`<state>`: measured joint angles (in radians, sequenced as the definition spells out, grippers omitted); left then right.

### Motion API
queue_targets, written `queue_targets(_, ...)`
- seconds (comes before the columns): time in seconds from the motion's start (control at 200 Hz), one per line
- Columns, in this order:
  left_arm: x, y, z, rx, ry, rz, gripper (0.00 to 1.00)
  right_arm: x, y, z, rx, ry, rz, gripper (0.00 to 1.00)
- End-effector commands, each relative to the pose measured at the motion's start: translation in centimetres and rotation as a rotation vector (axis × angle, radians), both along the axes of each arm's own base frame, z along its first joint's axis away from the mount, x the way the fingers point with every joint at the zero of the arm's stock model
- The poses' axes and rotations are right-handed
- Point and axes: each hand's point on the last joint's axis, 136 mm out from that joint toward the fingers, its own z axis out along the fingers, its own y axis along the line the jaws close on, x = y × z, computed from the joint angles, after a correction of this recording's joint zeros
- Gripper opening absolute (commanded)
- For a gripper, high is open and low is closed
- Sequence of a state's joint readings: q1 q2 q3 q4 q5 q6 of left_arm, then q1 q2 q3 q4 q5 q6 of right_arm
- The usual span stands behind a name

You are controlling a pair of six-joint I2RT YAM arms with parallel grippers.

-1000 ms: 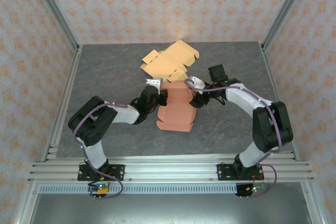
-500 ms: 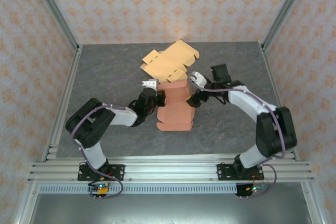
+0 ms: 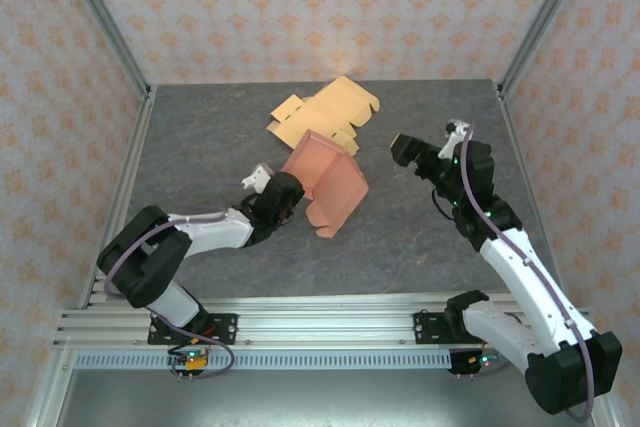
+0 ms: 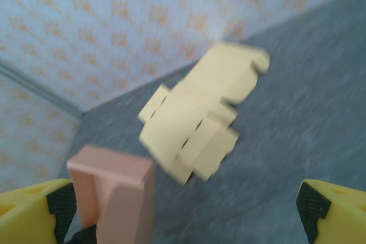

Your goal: Fold the paper box

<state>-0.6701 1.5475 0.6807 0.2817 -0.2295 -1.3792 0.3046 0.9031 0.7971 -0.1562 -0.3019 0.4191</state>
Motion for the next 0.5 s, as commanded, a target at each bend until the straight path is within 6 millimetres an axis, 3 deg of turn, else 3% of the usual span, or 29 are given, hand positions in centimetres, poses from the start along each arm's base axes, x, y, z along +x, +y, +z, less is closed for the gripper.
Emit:
queue_targets(0.0, -2.1, 2.2, -0.3, -0.089, 0.049, 0.23, 0.0, -4.1, 3.6, -4.6, 0.143, 0.251, 0.137, 0.99)
queue_targets(0.125, -2.8, 2.6, -0.2, -0.1, 0.088, 0.279, 0.0, -7.7, 7.1, -4.5, 0.163, 0.239, 0.3, 1.0)
queue_targets(0.21, -2.9, 2.6, -0.2, -0.12, 0.081, 0.293, 0.0, -9.1, 8.7, -5.0, 0.174, 0.252, 0.361, 0.95)
queue_targets(0.36, -3.1, 2.4, -0.1, -0.156, 0.066, 0.296, 0.0, -9.7, 10.8, -6.3, 0.137, 0.272, 0.412, 0.88)
queue_targets(0.496, -2.9, 2.0, 0.3, -0.182, 0.05, 0.284, 0.0, -10.0, 13.6, -6.2, 0.089, 0.255, 0.5, 0.8)
